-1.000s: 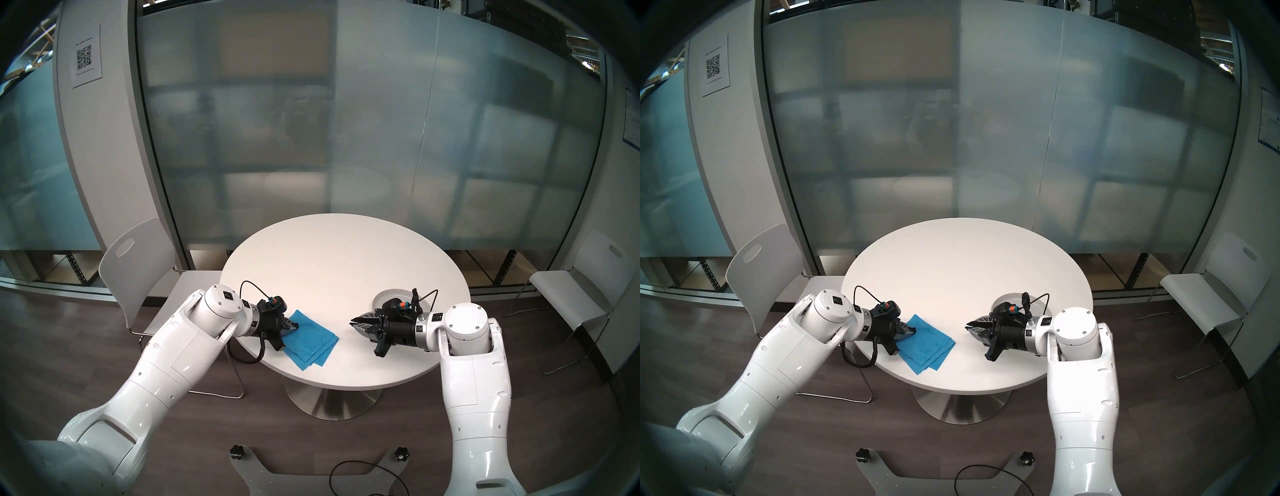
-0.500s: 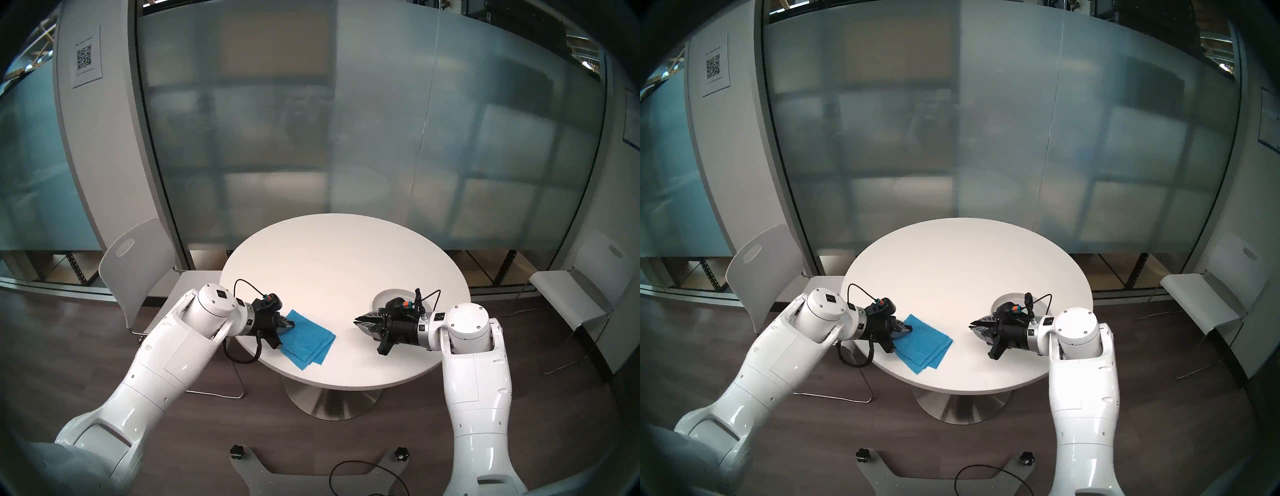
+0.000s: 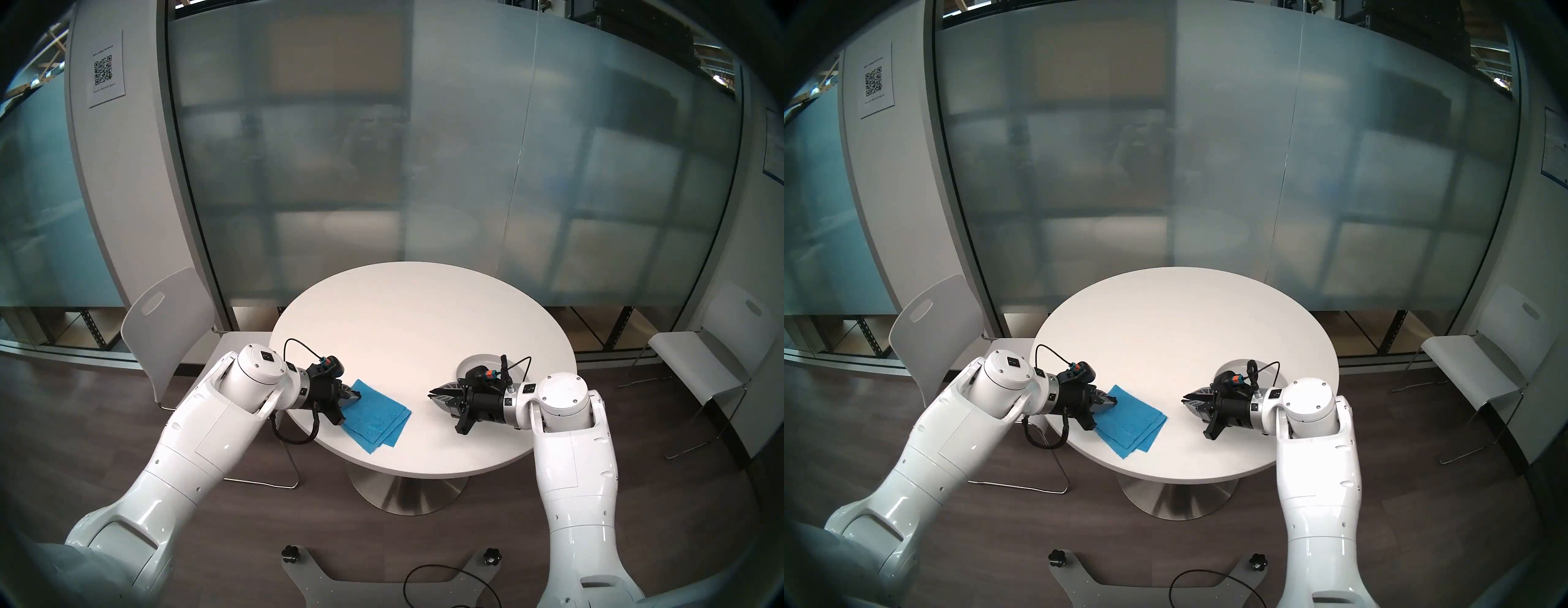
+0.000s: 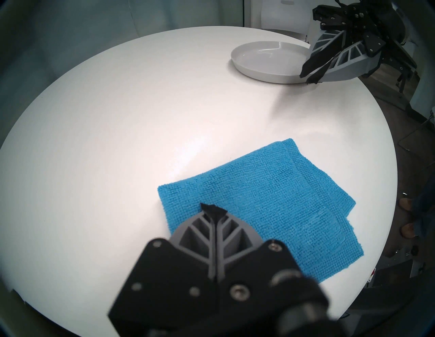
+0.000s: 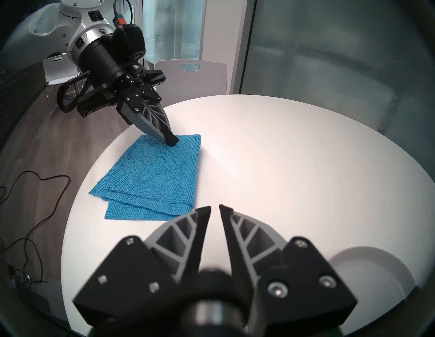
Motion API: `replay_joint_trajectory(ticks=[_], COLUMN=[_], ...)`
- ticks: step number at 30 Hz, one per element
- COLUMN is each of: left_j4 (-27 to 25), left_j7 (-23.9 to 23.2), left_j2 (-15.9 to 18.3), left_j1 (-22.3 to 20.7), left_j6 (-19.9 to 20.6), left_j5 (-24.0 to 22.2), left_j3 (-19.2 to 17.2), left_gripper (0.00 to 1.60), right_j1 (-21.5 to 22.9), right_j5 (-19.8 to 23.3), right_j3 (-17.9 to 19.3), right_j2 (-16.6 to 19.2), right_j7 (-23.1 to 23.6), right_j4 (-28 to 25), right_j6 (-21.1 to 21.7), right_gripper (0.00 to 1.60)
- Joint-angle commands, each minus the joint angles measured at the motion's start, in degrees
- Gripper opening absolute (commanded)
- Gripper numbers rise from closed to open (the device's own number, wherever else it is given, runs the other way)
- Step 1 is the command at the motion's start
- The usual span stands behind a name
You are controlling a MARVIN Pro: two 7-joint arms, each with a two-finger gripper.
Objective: Fold the napkin in half twice and place it beside the plate
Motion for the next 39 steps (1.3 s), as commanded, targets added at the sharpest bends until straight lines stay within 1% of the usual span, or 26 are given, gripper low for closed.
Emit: replay_joint_trajectory(ticks=[1,5,6,14,24,29,39], left_j4=[-1.53,-1.65,-1.65,-1.36,-1.68,-2.34,-5.2], left_j7=[0.24,0.16,0.16,0.15,0.04,-0.24,-1.31], left_j2=[-0.33,-0.25,-0.25,-0.38,-0.45,0.1,1.52], left_j1=[-0.17,-0.17,-0.17,0.04,0.04,0.12,1.11], left_j6=[-0.38,-0.26,-0.26,-0.48,-0.49,-0.31,0.52], left_j5=[-0.33,-0.33,-0.33,-0.29,-0.28,-0.43,-1.8], left_j3=[-0.38,-0.27,-0.27,0.04,0.08,-0.36,-2.53], left_gripper=[0.0,0.0,0.0,0.0,0.0,0.0,0.0], right_j1=[2.67,3.67,3.67,5.34,5.92,5.85,5.77], right_j5=[0.47,0.4,0.4,-0.42,-1.68,-2.03,-1.85], right_j3=[-1.38,-2.56,-2.56,-4.58,-6.06,-6.34,-6.05], right_j2=[-1.62,-2.62,-2.62,-3.22,-2.75,-2.81,-2.81], right_j7=[-0.66,-1.46,-1.46,-3.03,-3.71,-3.8,-3.64], right_j4=[0.56,2.83,2.83,7.86,10.8,10.87,9.84], right_j6=[-0.44,-0.9,-0.9,-2.02,-2.34,-2.1,-2.01], right_gripper=[0.68,0.68,0.68,0.68,0.67,0.67,0.67])
